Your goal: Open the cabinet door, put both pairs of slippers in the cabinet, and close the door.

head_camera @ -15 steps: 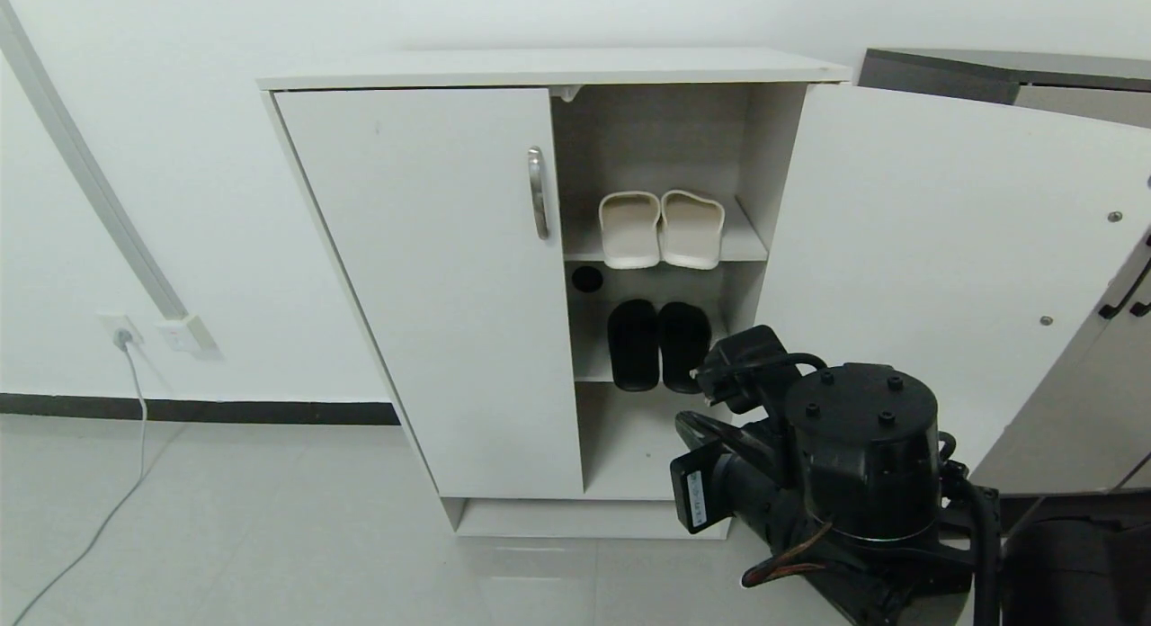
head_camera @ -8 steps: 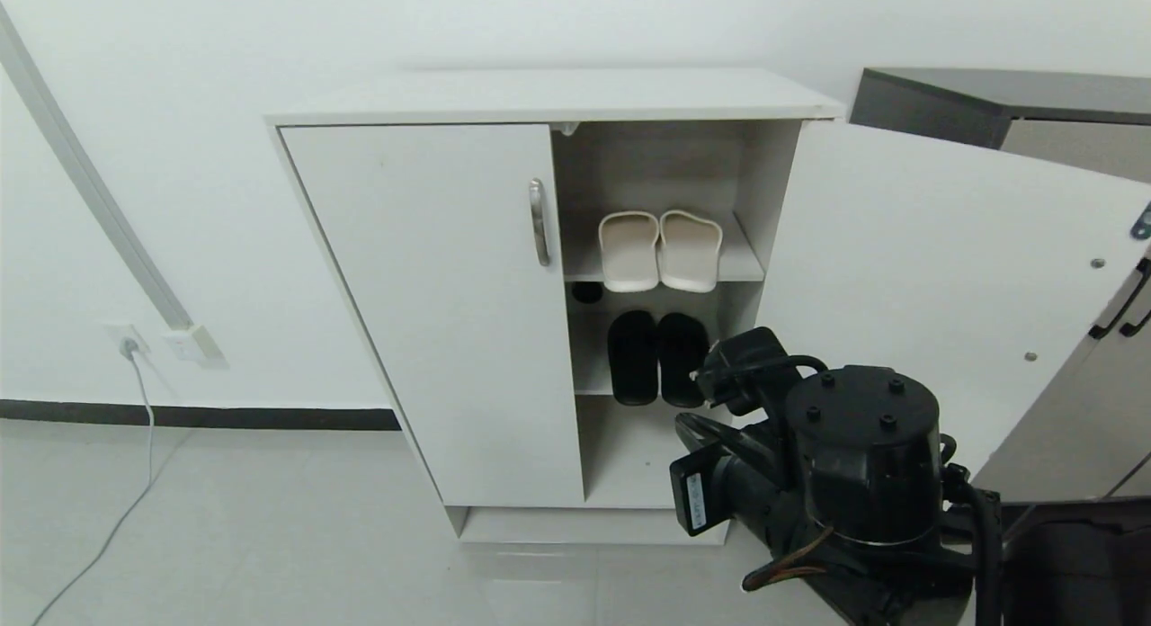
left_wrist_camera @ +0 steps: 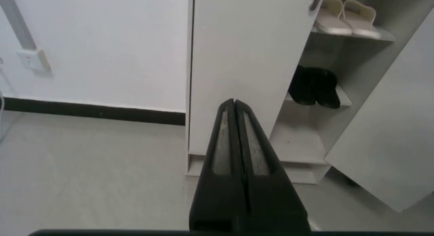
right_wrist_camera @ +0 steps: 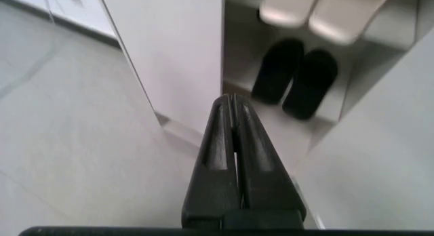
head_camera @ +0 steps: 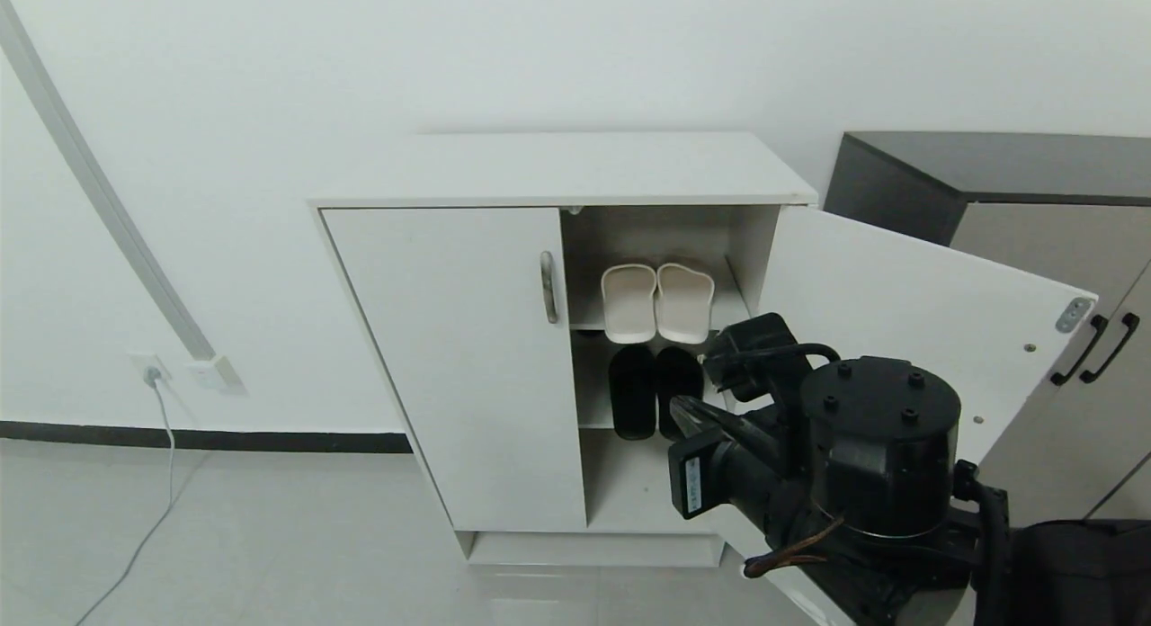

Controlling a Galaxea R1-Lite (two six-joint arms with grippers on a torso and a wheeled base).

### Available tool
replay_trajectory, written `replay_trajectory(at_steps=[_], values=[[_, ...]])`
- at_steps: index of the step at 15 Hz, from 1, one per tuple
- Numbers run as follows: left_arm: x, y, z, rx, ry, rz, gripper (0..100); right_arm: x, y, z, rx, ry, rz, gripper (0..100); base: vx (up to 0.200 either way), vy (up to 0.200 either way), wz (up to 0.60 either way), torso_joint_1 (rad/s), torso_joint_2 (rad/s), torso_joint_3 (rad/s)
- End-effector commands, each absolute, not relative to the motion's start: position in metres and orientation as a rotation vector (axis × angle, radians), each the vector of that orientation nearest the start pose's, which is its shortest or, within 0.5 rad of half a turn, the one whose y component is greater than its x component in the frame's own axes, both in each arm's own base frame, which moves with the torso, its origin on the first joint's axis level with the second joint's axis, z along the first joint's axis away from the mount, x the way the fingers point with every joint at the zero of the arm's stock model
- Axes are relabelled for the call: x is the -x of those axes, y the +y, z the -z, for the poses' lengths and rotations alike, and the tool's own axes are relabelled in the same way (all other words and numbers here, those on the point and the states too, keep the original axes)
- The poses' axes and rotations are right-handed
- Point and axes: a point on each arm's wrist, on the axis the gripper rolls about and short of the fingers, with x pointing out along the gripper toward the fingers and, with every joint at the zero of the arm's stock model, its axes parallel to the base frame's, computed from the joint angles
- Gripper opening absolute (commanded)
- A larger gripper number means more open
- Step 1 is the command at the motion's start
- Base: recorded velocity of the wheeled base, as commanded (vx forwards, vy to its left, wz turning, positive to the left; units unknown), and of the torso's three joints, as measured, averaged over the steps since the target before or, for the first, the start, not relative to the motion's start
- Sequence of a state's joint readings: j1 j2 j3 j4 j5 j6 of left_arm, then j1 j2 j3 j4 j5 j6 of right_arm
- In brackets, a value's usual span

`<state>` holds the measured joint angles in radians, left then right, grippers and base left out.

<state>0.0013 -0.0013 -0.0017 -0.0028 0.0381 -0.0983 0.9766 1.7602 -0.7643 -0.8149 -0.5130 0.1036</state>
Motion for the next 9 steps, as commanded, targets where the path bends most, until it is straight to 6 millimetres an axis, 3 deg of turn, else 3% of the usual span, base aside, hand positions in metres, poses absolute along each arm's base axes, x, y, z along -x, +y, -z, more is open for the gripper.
replay_trajectory(at_steps=[1,9], values=[[0.0229,0.0008,-0.0762,0.100,-0.007,-0.040,0,-0.1849,0.2542,-0.1674,0.030,0.166,-0.455,0,0.000,0.000,0.00,0.163,-0.48,-0.315],[0.0229,0.0008,-0.0762,0.100,-0.007,-0.040,0,-0.1845,0.2537,-0.1662,0.034,0.169,-0.455,0,0.000,0.000,0.00,0.180,-0.49,-0.316]])
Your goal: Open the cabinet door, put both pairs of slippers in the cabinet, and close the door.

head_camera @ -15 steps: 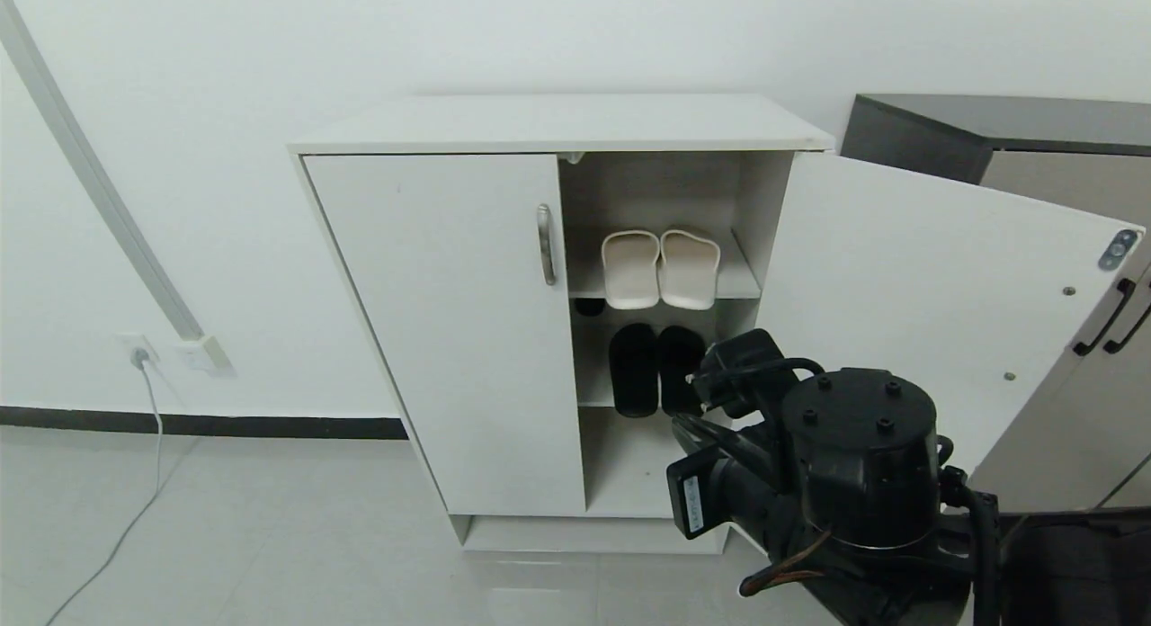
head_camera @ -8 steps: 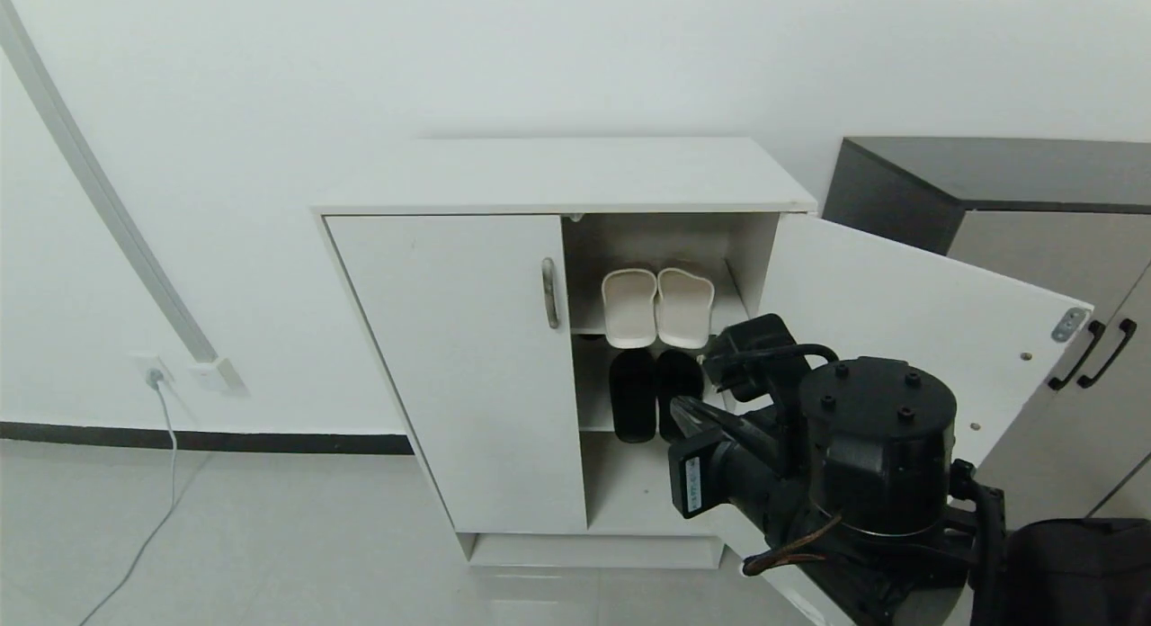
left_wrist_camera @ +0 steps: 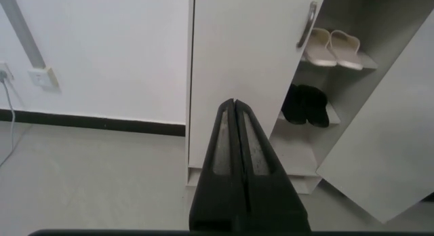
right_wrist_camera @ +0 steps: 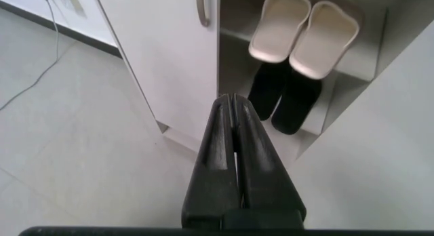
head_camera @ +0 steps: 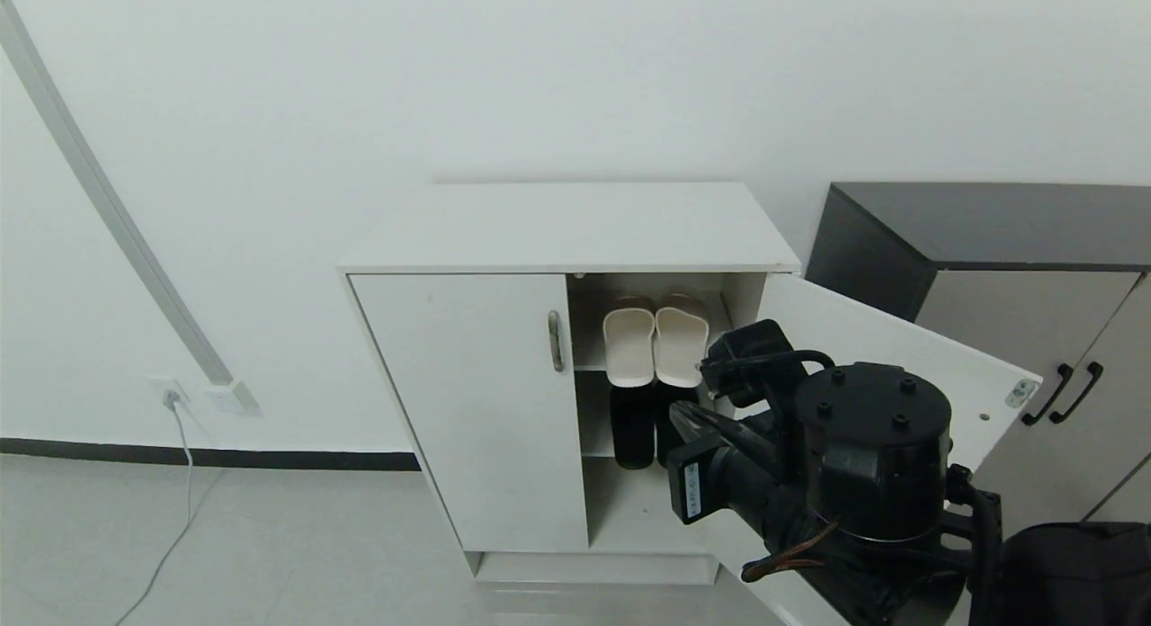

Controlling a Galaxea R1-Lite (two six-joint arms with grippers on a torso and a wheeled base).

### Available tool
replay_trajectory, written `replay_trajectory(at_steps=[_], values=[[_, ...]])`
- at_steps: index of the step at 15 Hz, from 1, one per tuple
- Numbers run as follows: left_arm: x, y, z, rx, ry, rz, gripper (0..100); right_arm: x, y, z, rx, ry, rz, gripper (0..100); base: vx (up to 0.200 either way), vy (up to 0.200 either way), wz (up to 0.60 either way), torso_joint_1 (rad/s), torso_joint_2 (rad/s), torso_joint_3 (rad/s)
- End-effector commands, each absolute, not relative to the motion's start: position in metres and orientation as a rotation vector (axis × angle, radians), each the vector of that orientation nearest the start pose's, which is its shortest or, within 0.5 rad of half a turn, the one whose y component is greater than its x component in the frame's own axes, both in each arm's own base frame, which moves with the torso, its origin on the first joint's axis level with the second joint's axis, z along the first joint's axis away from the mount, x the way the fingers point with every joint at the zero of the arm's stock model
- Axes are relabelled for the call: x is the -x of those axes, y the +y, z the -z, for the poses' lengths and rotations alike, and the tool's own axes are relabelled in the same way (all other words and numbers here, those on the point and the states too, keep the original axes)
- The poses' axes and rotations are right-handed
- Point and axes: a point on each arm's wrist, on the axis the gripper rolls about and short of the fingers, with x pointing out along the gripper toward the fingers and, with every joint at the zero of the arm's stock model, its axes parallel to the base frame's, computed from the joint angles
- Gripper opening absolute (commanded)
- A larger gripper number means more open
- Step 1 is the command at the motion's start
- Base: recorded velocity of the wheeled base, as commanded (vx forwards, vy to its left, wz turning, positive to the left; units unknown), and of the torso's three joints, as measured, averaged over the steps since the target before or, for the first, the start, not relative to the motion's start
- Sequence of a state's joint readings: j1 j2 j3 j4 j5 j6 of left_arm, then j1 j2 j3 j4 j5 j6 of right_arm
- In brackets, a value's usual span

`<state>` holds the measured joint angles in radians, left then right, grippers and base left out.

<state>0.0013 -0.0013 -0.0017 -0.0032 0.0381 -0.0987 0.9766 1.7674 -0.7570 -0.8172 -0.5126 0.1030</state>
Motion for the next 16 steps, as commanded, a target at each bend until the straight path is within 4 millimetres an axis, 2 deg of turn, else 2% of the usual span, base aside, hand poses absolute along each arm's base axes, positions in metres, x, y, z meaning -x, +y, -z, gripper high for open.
replay_trajectory(at_steps=[1,12,16], values=[[0.0229,0.0008,-0.0762,0.100,-0.007,-0.040,0,-0.1845,0.2537,-0.1662,0.034,0.169,-0.455,0,0.000,0.000,0.00,0.207,-0.52,-0.315],[0.0229,0.0008,-0.0762,0.100,-0.007,-0.040,0,-0.1840,0.2521,-0.1671,0.031,0.167,-0.452,0,0.000,0.000,0.00,0.250,-0.56,-0.323],[0.0229,0.0008,-0.0762,0.100,-0.007,-0.040,0,-0.1850,0.2518,-0.1658,0.034,0.170,-0.449,0,0.000,0.000,0.00,0.186,-0.41,-0.222]])
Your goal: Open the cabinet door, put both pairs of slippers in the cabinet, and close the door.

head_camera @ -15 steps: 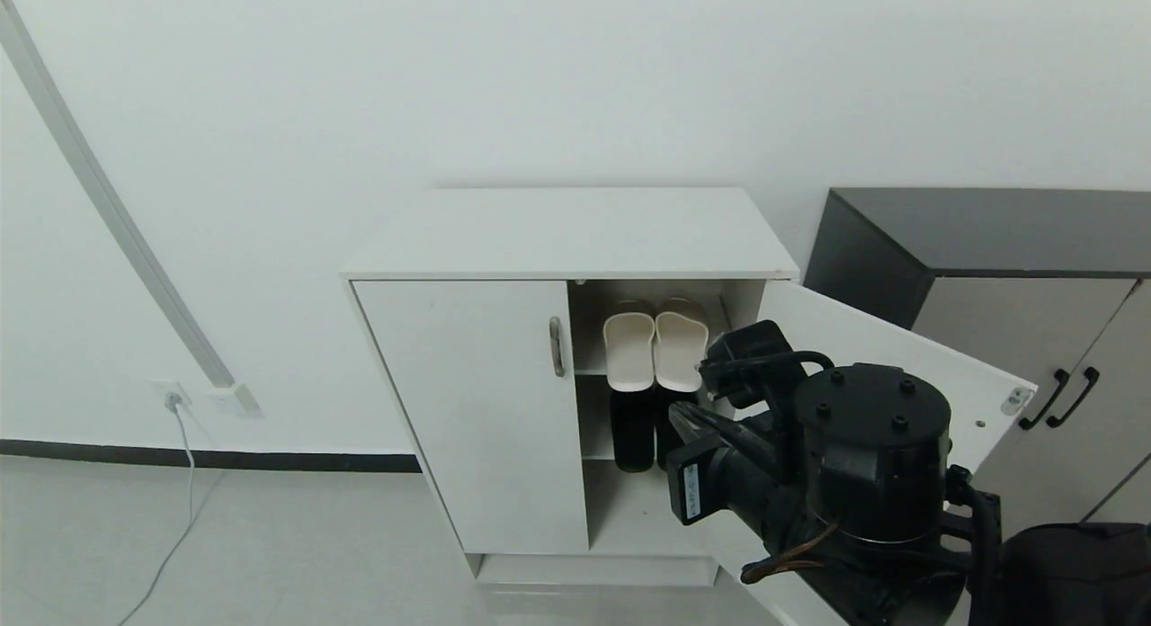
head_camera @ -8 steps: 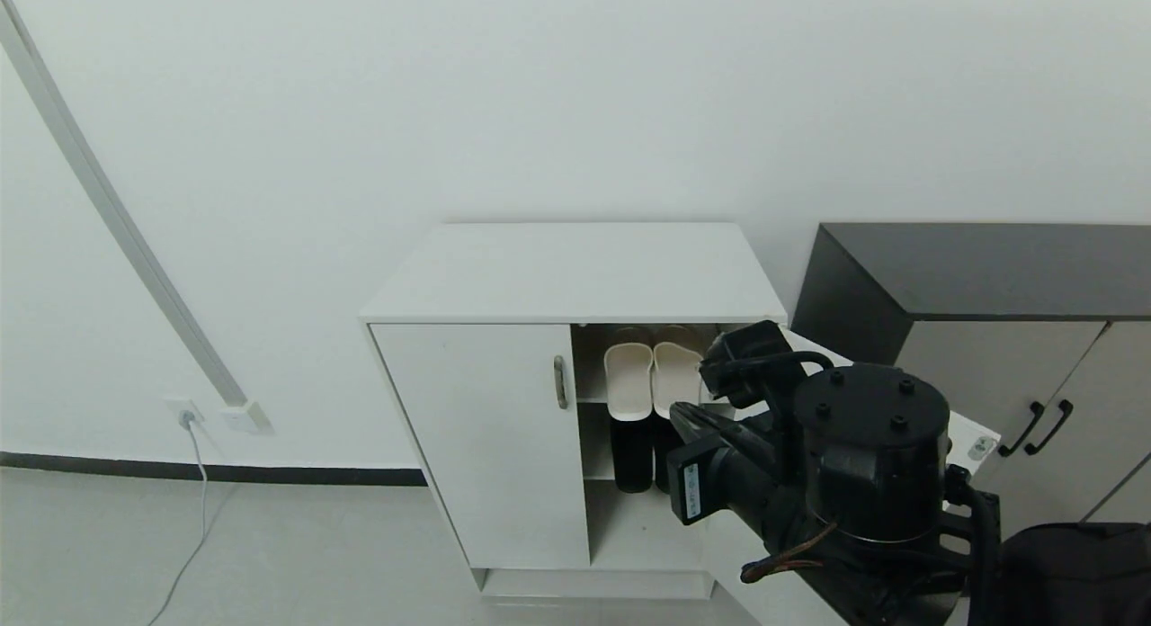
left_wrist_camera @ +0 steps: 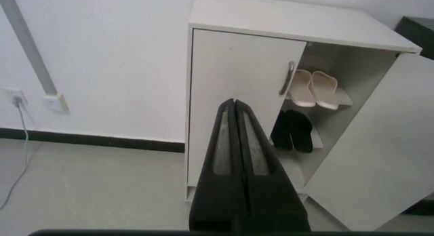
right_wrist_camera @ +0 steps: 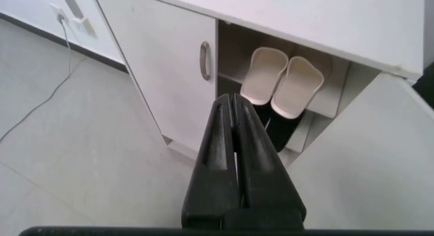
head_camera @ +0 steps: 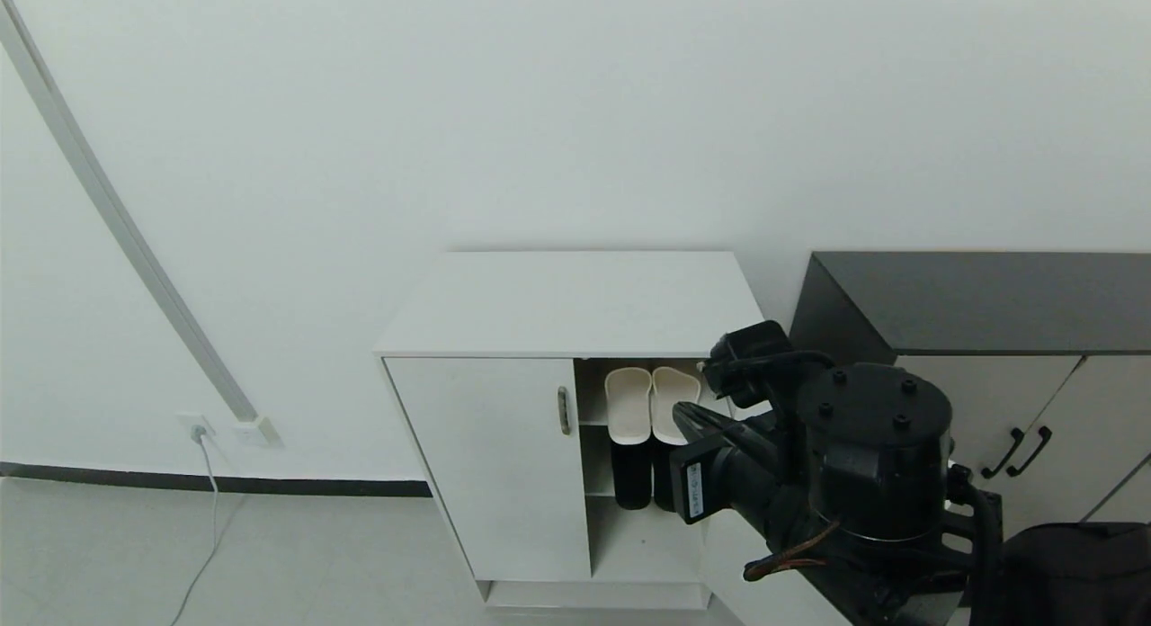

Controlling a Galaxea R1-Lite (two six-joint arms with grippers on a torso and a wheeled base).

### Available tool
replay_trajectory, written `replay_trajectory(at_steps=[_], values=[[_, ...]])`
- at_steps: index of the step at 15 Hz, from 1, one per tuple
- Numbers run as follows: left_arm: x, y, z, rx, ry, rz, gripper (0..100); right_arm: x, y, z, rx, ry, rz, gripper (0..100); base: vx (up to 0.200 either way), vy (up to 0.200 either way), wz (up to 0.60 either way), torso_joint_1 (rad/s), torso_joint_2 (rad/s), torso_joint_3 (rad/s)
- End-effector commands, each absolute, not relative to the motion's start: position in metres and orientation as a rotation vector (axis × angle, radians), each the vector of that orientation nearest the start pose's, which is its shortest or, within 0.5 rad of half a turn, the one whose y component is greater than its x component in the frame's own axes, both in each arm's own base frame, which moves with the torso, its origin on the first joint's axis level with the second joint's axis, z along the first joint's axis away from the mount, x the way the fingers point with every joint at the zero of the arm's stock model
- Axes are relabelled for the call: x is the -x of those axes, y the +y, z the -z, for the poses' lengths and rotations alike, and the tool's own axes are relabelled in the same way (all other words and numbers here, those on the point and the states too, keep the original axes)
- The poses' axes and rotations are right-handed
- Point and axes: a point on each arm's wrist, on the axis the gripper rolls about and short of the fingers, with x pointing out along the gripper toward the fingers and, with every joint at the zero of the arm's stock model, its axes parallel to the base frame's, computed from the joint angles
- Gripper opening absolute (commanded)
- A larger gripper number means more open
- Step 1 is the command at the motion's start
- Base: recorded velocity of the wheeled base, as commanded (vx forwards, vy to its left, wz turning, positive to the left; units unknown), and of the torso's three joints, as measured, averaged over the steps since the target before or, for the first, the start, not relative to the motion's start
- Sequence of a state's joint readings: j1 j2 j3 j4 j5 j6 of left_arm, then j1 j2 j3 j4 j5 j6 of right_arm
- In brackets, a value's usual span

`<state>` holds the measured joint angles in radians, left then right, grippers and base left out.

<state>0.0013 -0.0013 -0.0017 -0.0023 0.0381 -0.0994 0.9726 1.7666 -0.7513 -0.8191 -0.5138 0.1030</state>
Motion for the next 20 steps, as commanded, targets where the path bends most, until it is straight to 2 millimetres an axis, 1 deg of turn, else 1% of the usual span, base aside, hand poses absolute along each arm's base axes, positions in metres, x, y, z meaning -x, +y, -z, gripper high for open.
replay_trajectory(at_steps=[1,3,7,13,15,20], values=[[0.023,0.001,-0.076,0.100,-0.007,-0.040,0,-0.186,0.251,-0.165,0.035,0.172,-0.447,0,0.000,0.000,0.00,0.163,-0.36,-0.198],[0.023,0.001,-0.076,0.100,-0.007,-0.040,0,-0.186,0.251,-0.165,0.038,0.171,-0.446,0,0.000,0.000,0.00,0.090,-0.19,-0.100],[0.023,0.001,-0.076,0.100,-0.007,-0.040,0,-0.187,0.249,-0.163,0.064,0.174,-0.442,0,0.000,0.000,0.00,0.000,0.00,0.000],[0.023,0.001,-0.076,0.100,-0.007,-0.040,0,-0.187,0.248,-0.161,0.074,0.178,-0.441,0,0.000,0.000,-0.60,0.003,0.00,-0.001],[0.023,0.001,-0.076,0.100,-0.007,-0.040,0,-0.190,0.246,-0.162,0.071,0.176,-0.428,0,0.000,0.000,-0.60,0.005,0.00,0.002],[0.023,0.001,-0.076,0.098,-0.007,-0.040,0,-0.199,0.243,-0.160,0.080,0.155,-0.402,0,0.000,0.000,0.00,0.000,0.00,0.000]])
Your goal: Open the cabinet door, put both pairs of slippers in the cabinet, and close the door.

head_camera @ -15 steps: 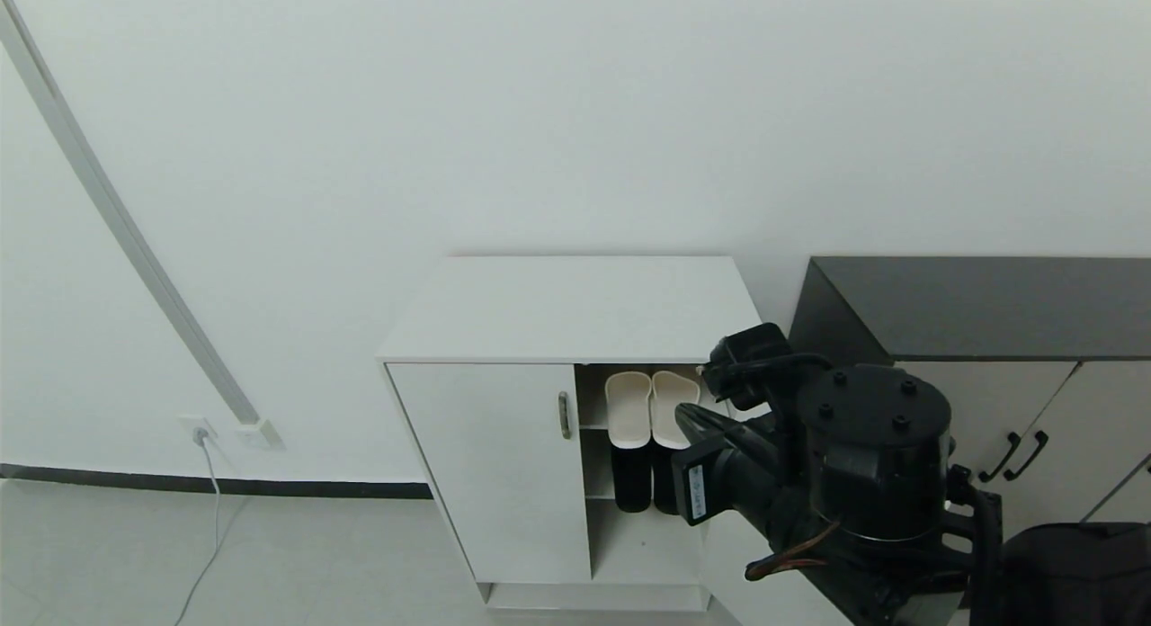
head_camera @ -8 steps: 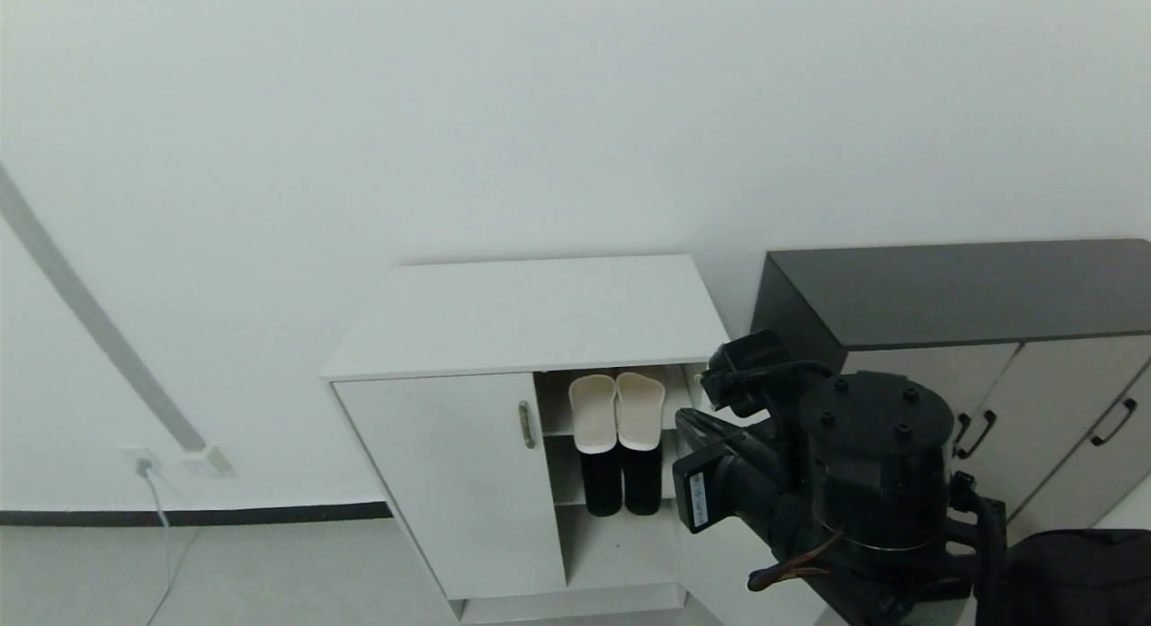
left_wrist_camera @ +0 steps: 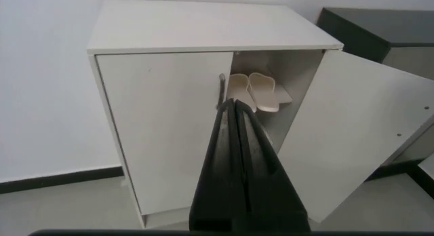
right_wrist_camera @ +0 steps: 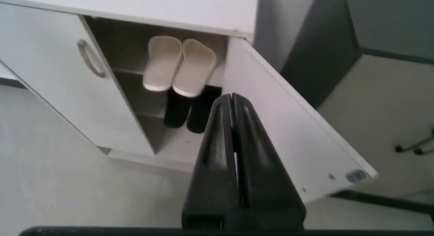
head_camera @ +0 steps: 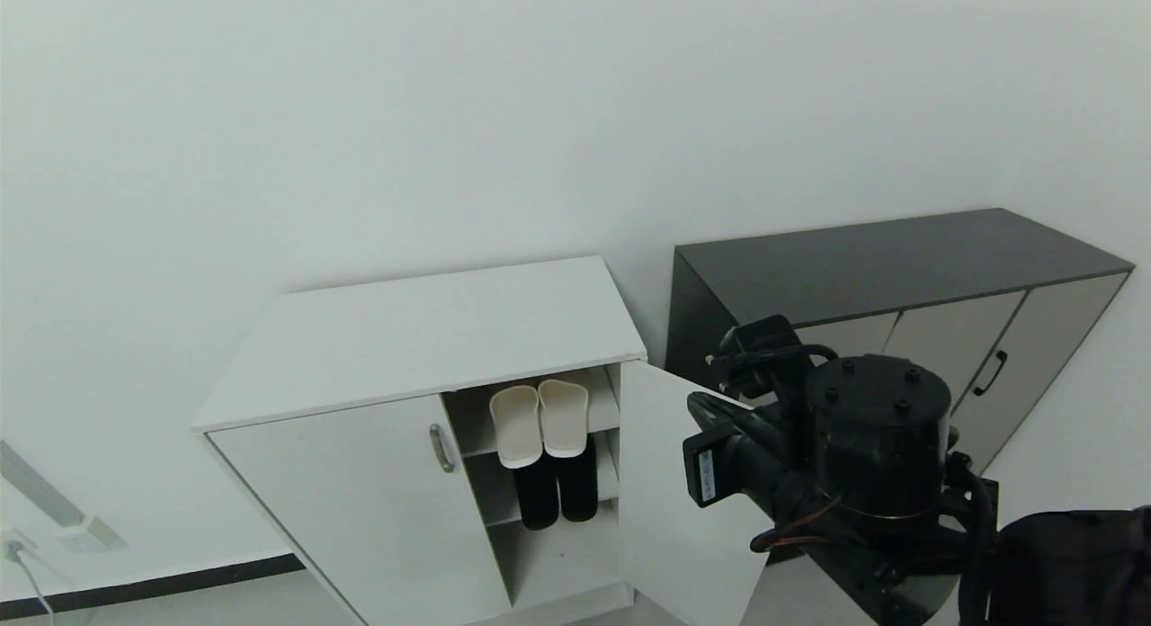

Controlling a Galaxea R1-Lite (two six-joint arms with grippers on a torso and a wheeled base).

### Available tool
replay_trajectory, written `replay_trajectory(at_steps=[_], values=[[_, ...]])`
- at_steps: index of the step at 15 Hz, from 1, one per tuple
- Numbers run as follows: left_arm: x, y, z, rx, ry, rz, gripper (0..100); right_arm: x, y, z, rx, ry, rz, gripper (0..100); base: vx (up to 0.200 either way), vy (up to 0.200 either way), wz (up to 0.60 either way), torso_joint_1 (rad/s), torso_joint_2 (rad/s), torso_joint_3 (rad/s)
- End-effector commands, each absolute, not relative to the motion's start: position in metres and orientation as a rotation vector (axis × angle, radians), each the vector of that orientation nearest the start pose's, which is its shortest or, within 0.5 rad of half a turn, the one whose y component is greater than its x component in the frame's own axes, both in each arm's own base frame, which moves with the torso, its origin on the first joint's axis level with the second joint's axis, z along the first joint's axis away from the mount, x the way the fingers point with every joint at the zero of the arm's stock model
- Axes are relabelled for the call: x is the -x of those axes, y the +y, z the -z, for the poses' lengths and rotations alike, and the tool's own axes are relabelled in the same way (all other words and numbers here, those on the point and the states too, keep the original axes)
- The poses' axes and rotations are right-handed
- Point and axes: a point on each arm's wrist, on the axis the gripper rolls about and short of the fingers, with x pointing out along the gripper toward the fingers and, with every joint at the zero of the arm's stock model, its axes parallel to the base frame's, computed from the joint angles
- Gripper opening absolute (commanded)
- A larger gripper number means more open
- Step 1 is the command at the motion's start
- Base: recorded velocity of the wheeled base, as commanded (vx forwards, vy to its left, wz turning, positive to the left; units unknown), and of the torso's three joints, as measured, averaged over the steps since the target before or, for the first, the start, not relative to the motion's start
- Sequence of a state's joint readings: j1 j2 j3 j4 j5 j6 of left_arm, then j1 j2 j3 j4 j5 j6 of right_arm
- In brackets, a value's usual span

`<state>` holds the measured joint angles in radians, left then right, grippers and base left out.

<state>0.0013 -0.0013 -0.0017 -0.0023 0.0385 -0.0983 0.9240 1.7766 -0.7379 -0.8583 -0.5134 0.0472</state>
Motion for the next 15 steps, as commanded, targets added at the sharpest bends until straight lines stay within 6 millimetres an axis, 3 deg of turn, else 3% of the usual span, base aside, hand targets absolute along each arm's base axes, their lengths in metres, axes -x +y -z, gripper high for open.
replay_trajectory(at_steps=[1,5,13,15], values=[[0.023,0.001,-0.076,0.098,-0.007,-0.040,0,-0.199,0.243,-0.160,0.082,0.151,-0.402,0,0.000,0.000,0.00,0.000,0.00,0.000],[0.023,0.001,-0.076,0.098,-0.007,-0.040,0,-0.200,0.242,-0.159,0.085,0.149,-0.398,0,0.000,0.000,0.00,0.000,0.00,0.000],[0.023,0.001,-0.076,0.100,-0.007,-0.040,0,-0.206,0.234,-0.156,0.094,0.162,-0.367,0,-0.200,0.000,0.00,-0.002,0.00,0.001],[0.023,0.001,-0.076,0.098,-0.007,-0.040,0,-0.210,0.233,-0.151,0.107,0.170,-0.353,0,0.000,0.000,0.00,0.000,0.00,0.000]])
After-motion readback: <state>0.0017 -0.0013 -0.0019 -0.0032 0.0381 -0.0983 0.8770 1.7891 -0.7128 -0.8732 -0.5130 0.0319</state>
